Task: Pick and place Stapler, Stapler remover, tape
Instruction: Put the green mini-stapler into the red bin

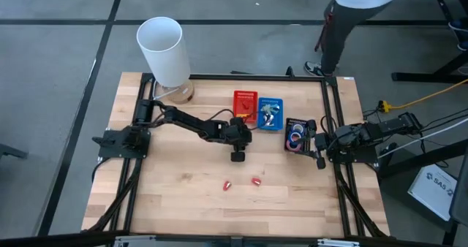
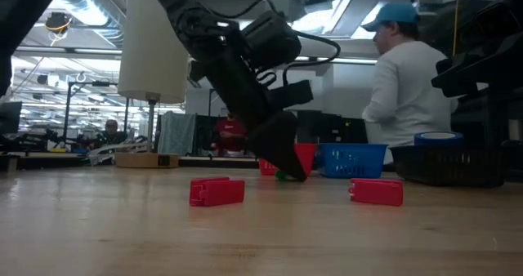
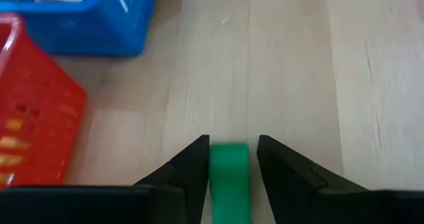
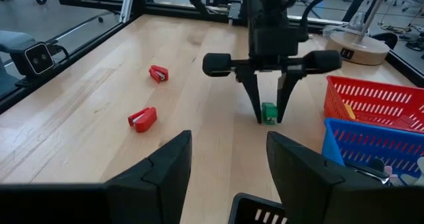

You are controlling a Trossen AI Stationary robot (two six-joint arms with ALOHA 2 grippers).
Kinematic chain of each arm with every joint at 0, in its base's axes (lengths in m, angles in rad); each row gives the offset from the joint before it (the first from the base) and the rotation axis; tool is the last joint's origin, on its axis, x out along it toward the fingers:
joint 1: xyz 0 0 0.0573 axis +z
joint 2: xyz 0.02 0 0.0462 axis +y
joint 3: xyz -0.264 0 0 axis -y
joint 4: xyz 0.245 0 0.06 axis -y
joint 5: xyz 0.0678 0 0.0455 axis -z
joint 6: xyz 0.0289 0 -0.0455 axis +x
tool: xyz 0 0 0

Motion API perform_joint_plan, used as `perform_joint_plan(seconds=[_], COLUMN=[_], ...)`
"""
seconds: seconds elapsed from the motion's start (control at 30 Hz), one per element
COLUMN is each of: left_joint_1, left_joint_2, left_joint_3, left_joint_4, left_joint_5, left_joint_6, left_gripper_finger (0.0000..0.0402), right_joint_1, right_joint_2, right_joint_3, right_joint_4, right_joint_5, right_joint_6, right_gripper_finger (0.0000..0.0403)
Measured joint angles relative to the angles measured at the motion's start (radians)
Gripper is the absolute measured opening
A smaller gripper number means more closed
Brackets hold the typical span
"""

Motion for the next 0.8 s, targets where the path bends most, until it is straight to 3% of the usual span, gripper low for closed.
perform_joint_plan(seconds=[0.1,0.3,0.8], left_joint_1=[0.0,0.0,-0.021], left_joint_2=[0.014,0.015,-0.002], left_joint_3=[0.001,0.0,-0.006], left_joint_4=[0.035,0.04,0.051], left_joint_5=[0.015,0.059,0.081], left_joint_6=[0.015,0.036,0.031], left_gripper_finger=[0.0122,0.0068,0.0068], right_joint_1=[0.0,0.0,0.0], right_joint_2=[0.0,0.0,0.0], right_joint_3=[0.0,0.0,0.0], right_joint_4=[0.0,0.0,0.0], right_joint_5=[0.0,0.0,0.0], right_joint_6=[0.0,0.0,0.0], right_gripper_finger=[0.0197,0.0197,0.0197])
